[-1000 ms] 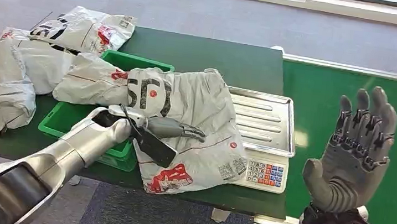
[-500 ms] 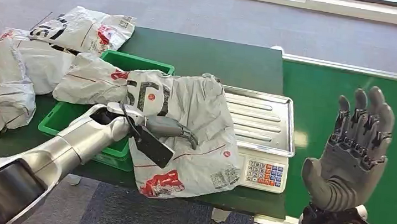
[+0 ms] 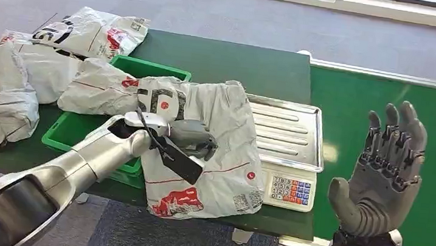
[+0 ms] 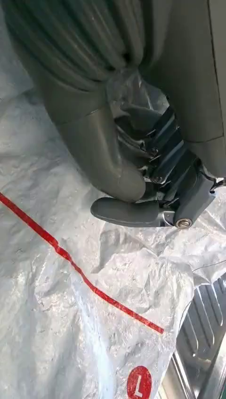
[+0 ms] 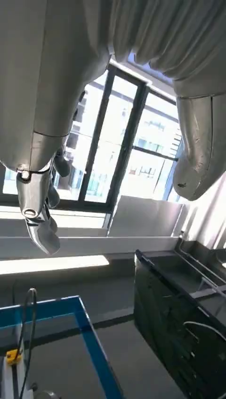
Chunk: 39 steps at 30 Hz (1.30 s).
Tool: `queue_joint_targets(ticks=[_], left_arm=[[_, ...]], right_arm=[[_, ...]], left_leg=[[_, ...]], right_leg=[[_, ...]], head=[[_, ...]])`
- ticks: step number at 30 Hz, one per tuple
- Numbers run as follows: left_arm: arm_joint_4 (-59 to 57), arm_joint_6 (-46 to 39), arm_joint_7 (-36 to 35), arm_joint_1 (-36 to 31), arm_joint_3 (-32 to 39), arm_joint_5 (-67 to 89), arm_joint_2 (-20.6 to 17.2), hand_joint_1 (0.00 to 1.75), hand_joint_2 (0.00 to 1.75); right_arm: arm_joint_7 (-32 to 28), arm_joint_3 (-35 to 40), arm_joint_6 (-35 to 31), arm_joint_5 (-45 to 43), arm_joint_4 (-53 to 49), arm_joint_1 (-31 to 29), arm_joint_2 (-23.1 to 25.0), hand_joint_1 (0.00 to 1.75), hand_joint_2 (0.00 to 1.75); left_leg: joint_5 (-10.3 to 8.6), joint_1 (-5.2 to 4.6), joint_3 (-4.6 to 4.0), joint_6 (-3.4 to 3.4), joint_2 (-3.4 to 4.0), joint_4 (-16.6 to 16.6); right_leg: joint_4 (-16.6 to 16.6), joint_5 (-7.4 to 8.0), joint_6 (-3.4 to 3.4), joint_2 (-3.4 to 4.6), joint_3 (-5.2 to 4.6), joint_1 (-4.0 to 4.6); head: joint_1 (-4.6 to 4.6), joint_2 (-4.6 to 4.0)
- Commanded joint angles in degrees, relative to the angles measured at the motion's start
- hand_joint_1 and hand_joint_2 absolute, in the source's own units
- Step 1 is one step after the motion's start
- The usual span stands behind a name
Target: Moved the parcel from conveyor to table for the left to box.
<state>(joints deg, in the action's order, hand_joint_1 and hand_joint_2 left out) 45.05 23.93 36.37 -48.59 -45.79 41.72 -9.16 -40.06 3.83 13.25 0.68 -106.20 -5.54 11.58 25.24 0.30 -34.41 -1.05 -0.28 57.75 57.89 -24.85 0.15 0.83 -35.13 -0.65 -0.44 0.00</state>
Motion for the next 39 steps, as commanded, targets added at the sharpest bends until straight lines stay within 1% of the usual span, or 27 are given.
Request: queue_joint_targets(ticks=[1, 5, 8, 11, 12, 14, 16, 17, 18, 21, 23, 24, 26, 27, 31, 32, 33, 39], left_arm=[[-3.2, -0.6, -0.3, -3.1, 0.0, 1.1, 0.9, 1.75, 1.75], [-3.6, -0.7, -0.3, -3.4, 0.0, 1.2, 1.0, 1.75, 1.75], [-3.8, -4.2, -2.0, -3.5, 0.5, 2.7, 1.9, 1.75, 1.75], [-4.0, -4.3, -2.2, -3.6, 0.5, 2.9, 2.0, 1.75, 1.75], [-4.0, -4.3, -2.2, -3.6, 0.5, 2.9, 2.0, 1.75, 1.75], [-4.0, -4.3, -2.2, -3.6, 0.5, 2.9, 2.0, 1.75, 1.75], [-4.0, -4.3, -2.2, -3.6, 0.5, 2.9, 2.0, 1.75, 1.75], [-4.0, -4.3, -2.2, -3.6, 0.5, 2.9, 2.0, 0.0, 1.75], [-4.0, -7.8, -4.8, -3.7, 1.2, 4.2, 2.8, 0.0, 1.75], [-7.2, -8.4, -8.2, -5.3, -0.6, 8.3, 3.5, 0.0, 1.75], [-10.3, -10.2, -10.7, -6.0, -2.6, 12.0, 4.1, 0.0, 1.75], [-13.4, -11.7, -11.3, -6.4, -3.2, 13.5, 5.0, 0.0, 1.75], [-16.1, -13.5, -12.5, -6.5, -4.4, 16.0, 5.4, 0.0, 1.75], [-17.1, -14.2, -12.7, -6.3, -4.4, 16.4, 5.7, 0.0, 1.75], [-17.3, -14.6, -12.6, -5.7, -4.4, 16.6, 5.3, 0.0, 1.75], [-17.2, -15.0, -12.6, -5.6, -4.2, 16.6, 5.1, 0.0, 1.75], [-17.1, -15.0, -12.6, -5.5, -4.0, 16.4, 5.0, 0.0, 1.75], [-17.1, -15.0, -12.6, -5.5, -3.9, 16.4, 4.9, 0.0, 1.75]], right_arm=[[0.1, -1.5, -0.4, -0.2, 0.5, -0.3, -1.4, 0.0, 1.75], [0.1, -1.5, -0.3, -0.3, 0.8, -0.3, -1.6, 0.0, 1.75], [0.1, -1.8, -0.9, -0.4, 0.5, 0.3, -1.7, 0.0, 1.75], [0.1, -1.8, -0.9, -0.4, 0.4, 0.4, -1.7, 0.0, 1.75], [0.1, -1.8, -0.9, -0.4, 0.4, 0.4, -1.7, 0.0, 1.75], [0.1, -1.8, -0.9, -0.4, 0.4, 0.4, -1.7, 0.0, 1.75], [0.1, -1.8, -0.9, -0.4, 0.4, 0.4, -1.7, 0.0, 1.75], [0.1, -1.8, -0.9, -0.4, 0.4, 0.4, -1.7, 0.0, 1.75], [0.1, -2.1, -1.1, -0.2, 0.0, 0.7, -1.7, 0.0, 1.75], [0.1, -2.2, -0.7, -0.2, 0.2, 0.5, -1.7, 0.0, 1.75], [0.1, -2.1, -0.6, -0.1, 0.6, 0.1, -1.6, 0.0, 1.75], [0.1, -1.9, -0.5, 0.0, 1.0, -0.1, -1.6, 0.0, 1.75], [0.1, -1.8, -0.5, -0.1, 1.4, -0.4, -1.6, 0.0, 1.75], [0.1, -1.6, -0.5, -0.1, 1.7, -0.6, -1.7, 0.0, 1.75], [0.1, -1.5, -0.3, -0.1, 2.4, -1.0, -1.9, 0.0, 1.75], [0.1, -1.4, -0.4, -0.4, 2.7, -1.2, -2.0, 0.0, 1.75], [0.1, -1.3, -0.4, -0.5, 2.7, -1.2, -2.1, 0.0, 1.75], [0.1, -1.3, -0.4, -0.5, 2.7, -1.2, -2.1, 0.0, 1.75]], left_leg=[[0.01, 0.08, 0.02, 0.01, -0.08, 0.0], [0.01, 0.06, -0.01, 0.02, -0.05, 0.0], [0.0, 0.03, 0.01, 0.02, -0.06, 0.0], [0.0, 0.06, -0.02, 0.02, -0.09, 0.0], [-0.03, 0.09, 0.09, 0.05, -0.16, -0.1], [0.0, 0.04, -0.01, 0.02, -0.07, 0.0], [0.01, 0.08, 0.0, 0.02, -0.08, 0.0], [0.01, 0.04, 0.0, 0.01, -0.06, 0.0], [-0.01, 0.07, 0.03, 0.02, -0.1, 0.0], [-0.01, 0.07, -0.02, 0.03, -0.2, 0.0], [0.0, 0.04, -0.02, 0.02, -0.11, 0.0], [-0.02, 0.04, 0.04, 0.04, -0.15, 0.0], [0.0, 0.04, 0.03, 0.02, -0.07, 0.0], [-0.05, 0.07, 0.13, 0.05, -0.12, -0.1], [0.01, 0.04, 0.05, 0.02, -0.04, 0.0], [-0.03, 0.07, 0.17, 0.05, -0.07, -0.2], [0.02, 0.04, 0.07, 0.02, 0.02, 0.0], [0.0, 0.03, 0.06, 0.03, -0.01, 0.0]], right_leg=[[-0.1, -0.02, -0.02, -0.17, 0.1, 0.09], [0.0, -0.01, 0.0, -0.11, 0.05, 0.07], [0.0, -0.02, 0.0, -0.11, 0.06, 0.04], [-0.1, -0.01, 0.0, -0.15, 0.05, 0.07], [-0.2, 0.0, 0.01, -0.29, 0.22, 0.12], [-0.1, -0.02, 0.0, -0.13, 0.06, 0.04], [-0.1, -0.01, -0.01, -0.15, 0.09, 0.08], [0.0, -0.02, -0.01, -0.12, 0.06, 0.05], [-0.1, -0.01, -0.01, -0.19, 0.12, 0.08], [-0.1, -0.03, 0.0, -0.28, 0.1, 0.09], [0.0, -0.02, 0.0, -0.15, 0.05, 0.05], [-0.1, -0.02, 0.0, -0.23, 0.14, 0.06], [-0.1, -0.01, 0.0, -0.13, 0.09, 0.05], [-0.2, 0.03, 0.01, -0.25, 0.25, 0.09], [-0.1, -0.01, 0.0, -0.1, 0.11, 0.05], [-0.3, 0.03, 0.0, -0.2, 0.28, 0.1], [-0.1, 0.0, 0.0, -0.04, 0.1, 0.05], [-0.1, 0.01, 0.0, -0.08, 0.11, 0.04]], head=[[0.0, 0.0], [0.0, 0.0], [0.0, 0.0], [0.0, 0.0], [0.0, 0.0], [0.0, 0.0], [0.0, 0.0], [0.0, 0.0], [0.0, 0.0], [0.0, 0.0], [0.0, 0.0], [0.0, 0.0], [0.0, 0.0], [0.0, 0.0], [0.0, 0.0], [0.0, 0.0], [0.0, 0.0], [0.0, 0.0]])
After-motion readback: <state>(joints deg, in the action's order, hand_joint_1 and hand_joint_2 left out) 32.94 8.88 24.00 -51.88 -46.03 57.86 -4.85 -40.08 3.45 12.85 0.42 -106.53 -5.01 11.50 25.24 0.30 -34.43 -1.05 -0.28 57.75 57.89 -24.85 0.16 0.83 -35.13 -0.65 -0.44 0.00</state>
